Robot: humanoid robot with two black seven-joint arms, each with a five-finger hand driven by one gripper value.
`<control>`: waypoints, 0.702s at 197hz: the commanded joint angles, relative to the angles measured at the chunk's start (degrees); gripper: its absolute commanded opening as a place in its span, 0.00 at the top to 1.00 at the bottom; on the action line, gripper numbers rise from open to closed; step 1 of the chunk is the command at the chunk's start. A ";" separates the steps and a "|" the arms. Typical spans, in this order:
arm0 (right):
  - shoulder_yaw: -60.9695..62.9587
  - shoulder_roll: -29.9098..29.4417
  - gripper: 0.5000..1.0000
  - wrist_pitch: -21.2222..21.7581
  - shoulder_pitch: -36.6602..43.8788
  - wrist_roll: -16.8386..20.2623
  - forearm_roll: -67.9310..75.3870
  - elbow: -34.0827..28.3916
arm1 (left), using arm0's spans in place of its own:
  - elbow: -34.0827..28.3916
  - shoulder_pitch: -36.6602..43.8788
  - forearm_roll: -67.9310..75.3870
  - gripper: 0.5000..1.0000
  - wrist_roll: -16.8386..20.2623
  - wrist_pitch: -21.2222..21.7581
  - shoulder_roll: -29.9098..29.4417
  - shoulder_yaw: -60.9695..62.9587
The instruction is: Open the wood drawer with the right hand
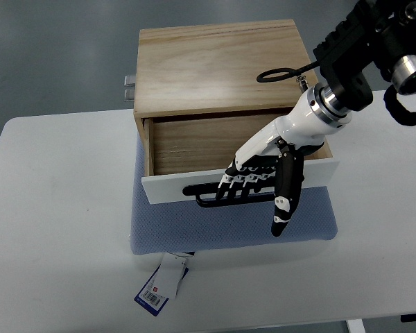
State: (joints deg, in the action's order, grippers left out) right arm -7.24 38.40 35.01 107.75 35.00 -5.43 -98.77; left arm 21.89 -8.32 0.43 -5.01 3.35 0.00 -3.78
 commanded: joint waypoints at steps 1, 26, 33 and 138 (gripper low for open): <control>4.07 1.50 0.12 -0.01 1.33 0.00 0.16 0.77 | -0.01 0.06 0.01 0.00 0.00 -0.01 0.00 0.00; 7.68 3.08 0.12 -0.01 1.42 0.00 -0.02 3.85 | -0.01 -0.03 0.01 0.00 0.00 -0.01 0.00 0.00; 10.40 4.66 0.11 -0.01 0.71 0.00 -0.37 8.59 | -0.01 -0.03 0.01 0.00 0.00 -0.01 0.00 0.09; 56.10 0.89 0.11 -8.90 -37.42 -21.72 -0.19 50.60 | 0.17 -0.03 0.10 0.00 0.00 0.34 0.00 0.09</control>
State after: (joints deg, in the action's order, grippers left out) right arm 38.84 41.78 29.08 79.55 20.53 -6.00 -53.54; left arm 22.07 -8.35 0.54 -5.01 3.48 0.00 -3.67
